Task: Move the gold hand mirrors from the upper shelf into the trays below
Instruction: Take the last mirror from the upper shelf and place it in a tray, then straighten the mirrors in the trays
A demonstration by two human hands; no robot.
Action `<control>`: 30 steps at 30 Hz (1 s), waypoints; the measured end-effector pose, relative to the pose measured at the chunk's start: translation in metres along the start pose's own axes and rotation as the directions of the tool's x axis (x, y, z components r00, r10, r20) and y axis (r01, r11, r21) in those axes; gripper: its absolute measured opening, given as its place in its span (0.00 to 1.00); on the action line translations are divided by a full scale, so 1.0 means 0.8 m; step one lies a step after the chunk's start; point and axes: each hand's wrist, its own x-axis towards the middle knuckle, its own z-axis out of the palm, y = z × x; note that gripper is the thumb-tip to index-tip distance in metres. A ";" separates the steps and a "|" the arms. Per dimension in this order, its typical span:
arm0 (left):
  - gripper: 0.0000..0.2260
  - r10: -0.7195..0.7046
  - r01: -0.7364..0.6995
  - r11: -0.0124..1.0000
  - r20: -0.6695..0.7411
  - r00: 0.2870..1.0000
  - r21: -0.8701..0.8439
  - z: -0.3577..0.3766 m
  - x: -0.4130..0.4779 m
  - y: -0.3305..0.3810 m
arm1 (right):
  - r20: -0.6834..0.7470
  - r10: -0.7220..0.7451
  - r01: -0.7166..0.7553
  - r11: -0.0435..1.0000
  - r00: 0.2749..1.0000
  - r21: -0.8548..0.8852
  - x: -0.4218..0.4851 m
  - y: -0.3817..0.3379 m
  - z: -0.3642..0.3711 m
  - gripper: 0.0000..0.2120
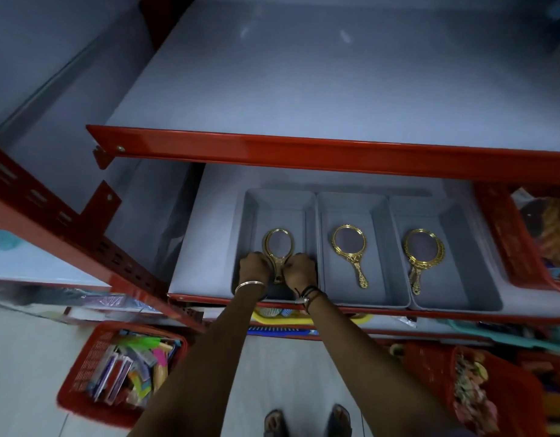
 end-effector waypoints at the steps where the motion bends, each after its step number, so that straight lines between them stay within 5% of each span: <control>1: 0.13 -0.008 0.008 1.000 0.010 1.000 -0.016 0.002 0.006 -0.001 | -0.013 0.003 -0.003 1.000 1.000 0.008 0.001 0.000 0.002 0.09; 12: 0.12 -0.095 0.112 0.959 0.074 0.993 -0.261 0.011 0.021 -0.008 | -0.111 -0.039 0.044 0.998 0.993 0.039 0.002 -0.002 0.012 0.09; 30: 0.10 -0.086 0.092 0.982 0.047 0.995 -0.162 0.001 0.010 0.003 | -0.045 0.055 -0.048 0.987 0.997 0.150 0.004 -0.004 0.008 0.11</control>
